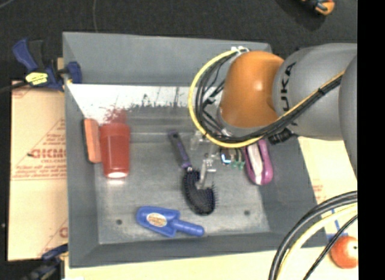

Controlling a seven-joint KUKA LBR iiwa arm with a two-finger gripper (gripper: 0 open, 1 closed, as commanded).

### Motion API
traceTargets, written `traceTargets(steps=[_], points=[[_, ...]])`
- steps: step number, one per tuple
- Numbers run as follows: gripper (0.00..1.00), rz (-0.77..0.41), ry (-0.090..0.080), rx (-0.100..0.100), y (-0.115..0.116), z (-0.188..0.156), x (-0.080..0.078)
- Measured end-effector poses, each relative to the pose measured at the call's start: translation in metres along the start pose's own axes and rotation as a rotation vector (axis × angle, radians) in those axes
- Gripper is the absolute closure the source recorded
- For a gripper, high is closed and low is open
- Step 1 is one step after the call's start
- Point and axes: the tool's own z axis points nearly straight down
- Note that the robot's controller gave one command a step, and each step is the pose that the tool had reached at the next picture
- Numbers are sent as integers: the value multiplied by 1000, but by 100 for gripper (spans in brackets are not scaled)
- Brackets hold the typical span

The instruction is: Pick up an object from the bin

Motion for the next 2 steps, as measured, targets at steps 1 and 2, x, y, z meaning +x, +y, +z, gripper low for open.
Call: traceTargets(steps=[1,2], points=[[0,80,-6,-2,36,44,-30],[0,98,-8,-1,30,32,7]])
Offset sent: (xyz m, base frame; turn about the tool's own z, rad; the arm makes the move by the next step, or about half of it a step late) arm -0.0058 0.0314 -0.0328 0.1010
